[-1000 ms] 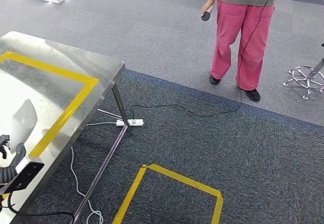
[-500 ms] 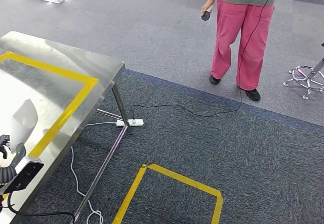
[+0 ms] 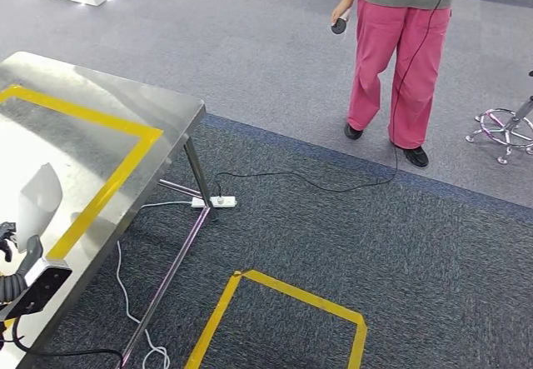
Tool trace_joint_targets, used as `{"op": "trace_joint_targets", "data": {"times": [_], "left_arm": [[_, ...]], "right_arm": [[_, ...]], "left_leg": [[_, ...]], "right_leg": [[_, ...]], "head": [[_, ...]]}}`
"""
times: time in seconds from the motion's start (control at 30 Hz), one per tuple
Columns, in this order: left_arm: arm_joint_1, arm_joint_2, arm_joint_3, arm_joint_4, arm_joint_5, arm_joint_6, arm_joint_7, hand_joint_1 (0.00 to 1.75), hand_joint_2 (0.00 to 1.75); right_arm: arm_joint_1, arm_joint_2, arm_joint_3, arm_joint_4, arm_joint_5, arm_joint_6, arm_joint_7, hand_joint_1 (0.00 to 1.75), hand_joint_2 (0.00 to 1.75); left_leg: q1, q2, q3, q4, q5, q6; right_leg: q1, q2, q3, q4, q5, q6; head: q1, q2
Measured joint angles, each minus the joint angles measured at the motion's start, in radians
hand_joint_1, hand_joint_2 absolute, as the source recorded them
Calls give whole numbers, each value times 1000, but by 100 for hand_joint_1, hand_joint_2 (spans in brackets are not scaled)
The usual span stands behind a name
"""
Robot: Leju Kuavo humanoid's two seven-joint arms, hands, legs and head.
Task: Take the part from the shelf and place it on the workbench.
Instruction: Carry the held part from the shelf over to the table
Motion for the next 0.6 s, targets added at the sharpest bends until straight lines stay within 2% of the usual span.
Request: {"op": "trace_joint_targets", "data": {"times": [0.07,0.17,0.23,0.3,0.33,0.37,0.43,0.47,0.5,0.53,0.6], "left_arm": [[0,0,0,0,6,-2,-2,175,175],[-1,1,0,0,17,-8,-6,175,175],[-2,2,1,0,17,-7,-7,175,175],[-3,2,2,0,18,-5,-7,175,175],[-5,2,3,0,18,-4,-7,175,175],[-6,1,3,0,17,-2,-8,175,175],[-7,0,3,0,16,1,-8,175,175],[-7,-1,2,0,15,2,-8,175,175],[-7,-2,2,0,13,2,-8,175,175],[-7,-3,2,0,12,2,-8,175,175],[-7,-4,1,0,9,2,-8,175,175]], "right_arm": [[0,0,0,0,-1,0,0,0,0],[-1,0,1,0,-6,0,0,0,0],[-2,0,1,0,-8,-1,0,0,0],[-3,0,1,0,-9,-1,0,0,0],[-4,0,1,0,-9,-1,0,0,0],[-4,0,2,0,-10,-1,0,0,0],[-3,0,2,0,-11,0,0,0,0],[-1,0,3,0,-11,0,0,0,0],[1,0,3,0,-12,0,0,0,0],[3,0,3,0,-12,0,0,0,0],[3,0,4,0,-12,0,0,0,0]], "left_leg": [[0,0,0,0,0,0],[-3,0,-5,6,-2,8],[-4,-2,-8,3,-3,18],[2,-6,-5,-5,2,28],[5,-9,-3,-8,6,32],[7,-11,-4,-9,10,34],[7,-19,-11,-8,15,34],[7,-23,-15,-7,18,32],[7,-27,-16,-6,19,30],[9,-30,-17,-5,20,27],[12,-36,-17,-1,19,19]], "right_leg": [[0,0,0,0,0,0],[-3,-3,-1,-1,5,5],[-5,-5,-1,7,14,14],[-7,13,-12,29,4,24],[-9,31,-25,56,-19,27],[-11,51,-48,104,-55,28],[-13,73,-104,238,-131,29],[-14,76,-124,289,-153,31],[-15,76,-127,304,-156,33],[-16,76,-109,275,-138,35],[-20,78,-31,133,-78,39]], "head": [[0,0],[-1,0],[-1,0],[0,0],[1,0],[3,0],[4,0],[4,0],[4,0],[4,0],[5,0]]}}
